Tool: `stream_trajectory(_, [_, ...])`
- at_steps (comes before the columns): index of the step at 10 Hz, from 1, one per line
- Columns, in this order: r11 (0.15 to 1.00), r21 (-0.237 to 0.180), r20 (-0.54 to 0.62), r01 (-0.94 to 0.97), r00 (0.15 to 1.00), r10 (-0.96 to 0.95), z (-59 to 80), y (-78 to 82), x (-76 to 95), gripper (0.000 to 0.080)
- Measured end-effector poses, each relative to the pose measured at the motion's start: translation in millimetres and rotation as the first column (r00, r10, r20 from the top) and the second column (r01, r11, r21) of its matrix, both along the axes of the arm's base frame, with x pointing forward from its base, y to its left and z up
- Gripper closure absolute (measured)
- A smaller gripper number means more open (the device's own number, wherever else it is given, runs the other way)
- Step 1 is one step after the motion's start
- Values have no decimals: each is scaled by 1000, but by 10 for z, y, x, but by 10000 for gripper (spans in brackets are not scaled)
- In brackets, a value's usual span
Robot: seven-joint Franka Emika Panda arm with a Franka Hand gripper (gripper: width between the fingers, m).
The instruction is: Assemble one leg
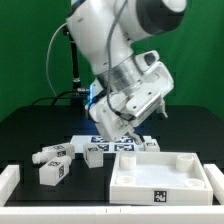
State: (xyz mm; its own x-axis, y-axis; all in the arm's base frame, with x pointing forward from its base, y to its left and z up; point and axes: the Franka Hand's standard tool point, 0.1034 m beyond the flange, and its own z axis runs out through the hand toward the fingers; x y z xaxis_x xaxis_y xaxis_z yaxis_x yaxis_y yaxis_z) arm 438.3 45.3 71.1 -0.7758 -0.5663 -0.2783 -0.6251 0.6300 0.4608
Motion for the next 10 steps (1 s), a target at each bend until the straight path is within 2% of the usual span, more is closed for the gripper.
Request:
stream_trajectory(1, [995,51,18,-91,996,90,109,6,79,150])
stream_trajectory(2, [977,119,17,-178,984,177,133,55,148,150])
stream_trajectory(3, [972,137,4,-193,981,194,80,95,206,150])
stream_trajectory(7, [972,127,25,-200,980,199,59,62,214,150])
stream_trajectory(10, [969,126,138,-214,971,196,247,-283,200,150])
